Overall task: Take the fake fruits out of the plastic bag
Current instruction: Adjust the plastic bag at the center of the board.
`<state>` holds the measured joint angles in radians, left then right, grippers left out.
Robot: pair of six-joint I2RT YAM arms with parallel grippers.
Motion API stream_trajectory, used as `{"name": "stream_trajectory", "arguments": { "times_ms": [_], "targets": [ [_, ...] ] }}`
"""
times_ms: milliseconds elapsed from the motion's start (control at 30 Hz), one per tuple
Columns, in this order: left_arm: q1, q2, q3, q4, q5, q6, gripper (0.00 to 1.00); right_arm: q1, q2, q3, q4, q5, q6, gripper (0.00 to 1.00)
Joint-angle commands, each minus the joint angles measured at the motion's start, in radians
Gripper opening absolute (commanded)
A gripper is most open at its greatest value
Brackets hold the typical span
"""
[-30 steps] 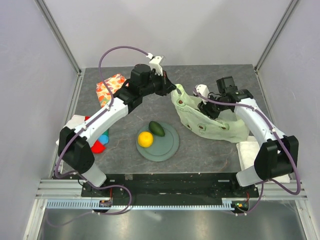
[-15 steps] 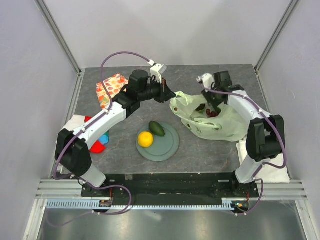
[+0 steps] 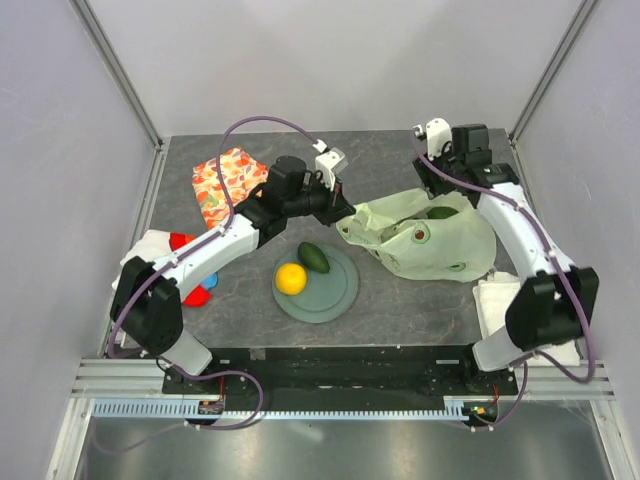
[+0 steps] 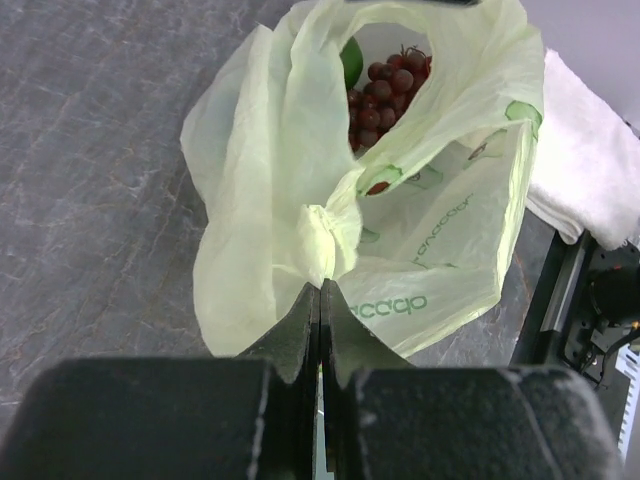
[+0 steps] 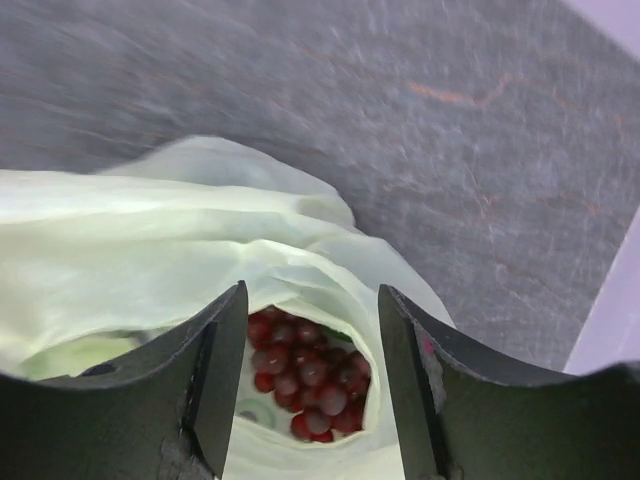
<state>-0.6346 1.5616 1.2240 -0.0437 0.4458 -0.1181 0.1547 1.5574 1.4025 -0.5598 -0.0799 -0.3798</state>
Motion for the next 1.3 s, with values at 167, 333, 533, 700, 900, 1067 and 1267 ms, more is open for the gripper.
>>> {"name": "stream_trajectory", "arguments": {
  "times_ms": [167,333,533,700,900,1067,1267],
  "targets": [
    [-0.011,0.011,0.017,0.1,-0.045,0.028,0.02,0.092,-0.128,-0.071,-0.211,-0.241,-0.025,0.53],
    [-0.011,0.023,0.02,0.125,-0.048,0.021,0.02,0.079,-0.164,-0.193,-0.416,-0.101,-0.155,0.49],
    [-0.011,0.012,0.011,0.125,-0.048,0.028,0.02,0.062,-0.302,-0.211,-0.592,-0.031,-0.324,0.46],
    [-0.013,-0.005,-0.017,0.139,-0.05,0.025,0.02,0.057,-0.344,-0.263,-0.654,0.0,-0.409,0.47],
    [-0.013,-0.017,-0.031,0.139,-0.038,0.023,0.01,0.057,-0.264,-0.344,-0.646,-0.072,-0.419,0.49],
    [-0.013,-0.011,-0.054,0.137,-0.007,0.041,0.02,0.057,-0.26,-0.456,-0.566,-0.034,-0.412,0.52],
    [-0.014,-0.018,-0.055,0.137,0.016,0.046,0.02,0.057,-0.235,-0.236,-0.664,-0.05,-0.425,0.62]
  ]
}}
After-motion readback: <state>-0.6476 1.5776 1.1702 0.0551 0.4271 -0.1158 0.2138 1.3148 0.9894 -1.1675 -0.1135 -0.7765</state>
